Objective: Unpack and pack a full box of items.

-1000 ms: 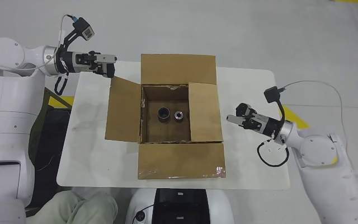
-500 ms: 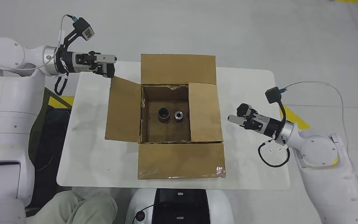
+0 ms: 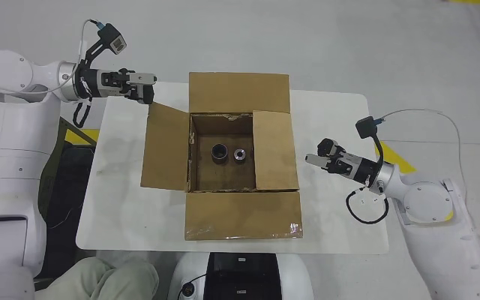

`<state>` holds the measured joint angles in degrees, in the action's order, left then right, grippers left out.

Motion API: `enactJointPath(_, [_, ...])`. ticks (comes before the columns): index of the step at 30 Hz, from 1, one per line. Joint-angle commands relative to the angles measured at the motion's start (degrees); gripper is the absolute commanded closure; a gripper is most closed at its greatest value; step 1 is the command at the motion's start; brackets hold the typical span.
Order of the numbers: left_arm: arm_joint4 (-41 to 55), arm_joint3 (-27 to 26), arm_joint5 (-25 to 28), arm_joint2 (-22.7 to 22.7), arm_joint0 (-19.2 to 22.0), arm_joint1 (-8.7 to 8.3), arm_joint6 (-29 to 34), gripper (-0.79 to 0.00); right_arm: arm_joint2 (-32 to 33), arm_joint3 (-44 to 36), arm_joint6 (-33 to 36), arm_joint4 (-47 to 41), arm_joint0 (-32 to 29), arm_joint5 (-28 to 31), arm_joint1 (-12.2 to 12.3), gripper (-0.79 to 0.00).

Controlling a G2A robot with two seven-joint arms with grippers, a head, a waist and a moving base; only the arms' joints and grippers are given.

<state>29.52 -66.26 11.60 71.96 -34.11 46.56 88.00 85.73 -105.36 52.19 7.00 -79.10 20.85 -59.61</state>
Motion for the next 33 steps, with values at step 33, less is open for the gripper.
enactJointPath(33, [-1.1, -1.1, 3.9, 0.5, -10.5, -0.94, -5.5, -0.785, 0.0, 0.0, 0.0, 0.0, 0.0, 0.0, 0.0, -0.785])
